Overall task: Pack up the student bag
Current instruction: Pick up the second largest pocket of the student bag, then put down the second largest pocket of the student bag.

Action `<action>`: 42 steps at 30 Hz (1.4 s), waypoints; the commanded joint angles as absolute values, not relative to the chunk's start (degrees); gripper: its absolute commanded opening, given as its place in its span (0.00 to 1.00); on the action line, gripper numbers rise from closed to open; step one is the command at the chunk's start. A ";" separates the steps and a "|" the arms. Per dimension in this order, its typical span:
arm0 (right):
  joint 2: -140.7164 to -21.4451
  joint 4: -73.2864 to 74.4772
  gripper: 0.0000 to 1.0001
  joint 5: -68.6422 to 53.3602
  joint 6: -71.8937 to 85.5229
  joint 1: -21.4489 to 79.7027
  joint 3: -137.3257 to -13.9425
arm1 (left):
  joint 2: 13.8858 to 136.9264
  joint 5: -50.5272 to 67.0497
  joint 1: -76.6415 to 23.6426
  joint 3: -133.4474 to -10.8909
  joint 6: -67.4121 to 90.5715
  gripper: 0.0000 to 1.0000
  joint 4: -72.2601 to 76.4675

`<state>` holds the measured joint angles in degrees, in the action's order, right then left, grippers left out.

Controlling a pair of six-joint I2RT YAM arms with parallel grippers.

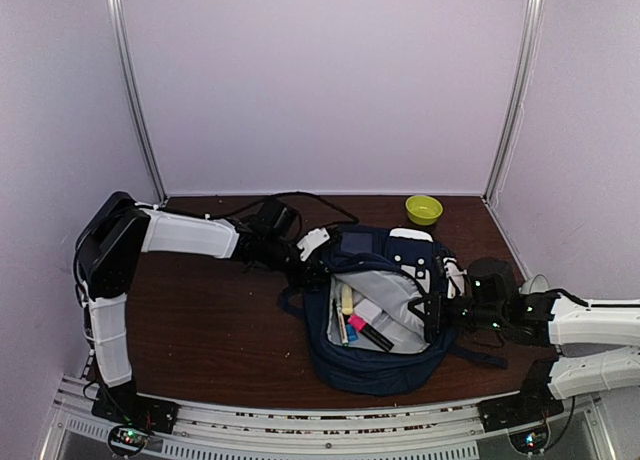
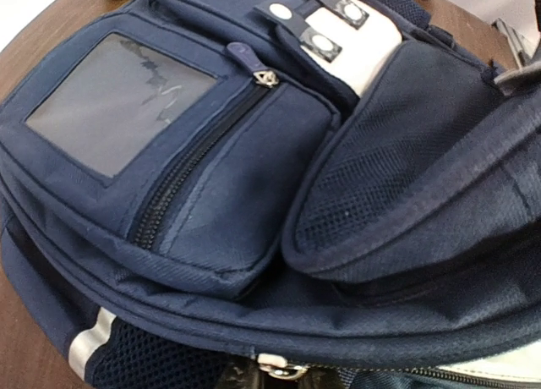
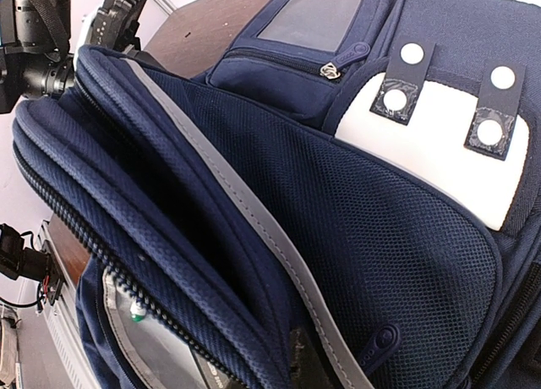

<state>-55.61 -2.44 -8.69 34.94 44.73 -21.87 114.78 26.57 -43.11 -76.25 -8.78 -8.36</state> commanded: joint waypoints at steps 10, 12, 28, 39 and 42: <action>-56.67 -1.07 0.01 -3.17 35.95 44.16 -21.06 | 105.97 25.55 -43.25 -71.74 -9.10 0.00 -7.62; -56.82 -1.05 0.01 -3.09 35.96 44.18 -21.20 | 104.85 24.96 -43.27 -71.40 -9.13 0.00 -9.14; -56.82 -1.07 0.01 -2.99 36.02 44.21 -21.21 | 99.20 18.59 -46.28 -68.20 -6.95 0.00 -17.31; -54.77 -3.72 0.40 -13.43 33.06 44.88 -23.35 | 95.32 8.35 -51.42 -64.53 -2.86 0.00 -19.81; -53.95 -2.11 0.54 -19.67 31.83 45.19 -30.03 | 94.22 6.77 -51.42 -62.87 -1.81 0.00 -19.14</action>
<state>-55.44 -1.28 -12.95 32.91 44.77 -23.11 97.34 7.01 -50.33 -64.58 -3.88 -19.20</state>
